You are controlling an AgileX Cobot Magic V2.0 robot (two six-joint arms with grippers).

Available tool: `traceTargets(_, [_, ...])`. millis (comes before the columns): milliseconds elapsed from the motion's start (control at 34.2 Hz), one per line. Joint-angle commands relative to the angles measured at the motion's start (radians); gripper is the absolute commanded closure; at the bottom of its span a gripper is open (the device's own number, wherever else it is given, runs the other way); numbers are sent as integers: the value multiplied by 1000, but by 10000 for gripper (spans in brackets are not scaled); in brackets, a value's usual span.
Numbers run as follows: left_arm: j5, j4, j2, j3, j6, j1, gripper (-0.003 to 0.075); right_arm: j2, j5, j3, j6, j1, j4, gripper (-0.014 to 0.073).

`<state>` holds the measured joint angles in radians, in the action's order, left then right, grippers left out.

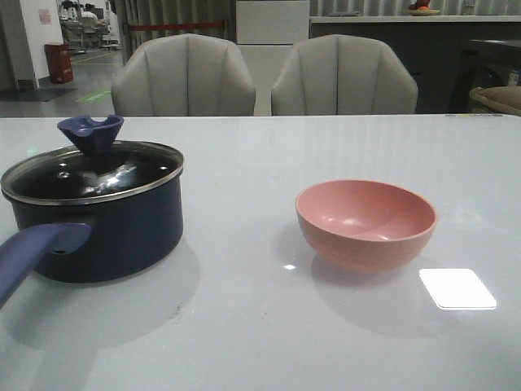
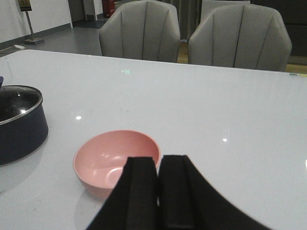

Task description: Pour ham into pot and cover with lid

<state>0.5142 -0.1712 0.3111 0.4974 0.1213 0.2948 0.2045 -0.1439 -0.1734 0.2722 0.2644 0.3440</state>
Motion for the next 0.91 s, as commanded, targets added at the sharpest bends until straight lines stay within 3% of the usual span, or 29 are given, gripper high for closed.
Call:
traceTargets(0, [-86,-17,-103,-37,-1,8,261,7,70,-29,6,0,6,448])
traceTargets(204, [-101,-17,-220,-106,-1,8,622,7,70,-29,6,0,6,448])
traceTargets(263, [-99,-17,-223,-106,-1,8,596,7,70,-29,6,0,6,448])
traceTargets(876, [-88,-17,-223,-106,-1,8,607,7,70,-29,6,0,6,448])
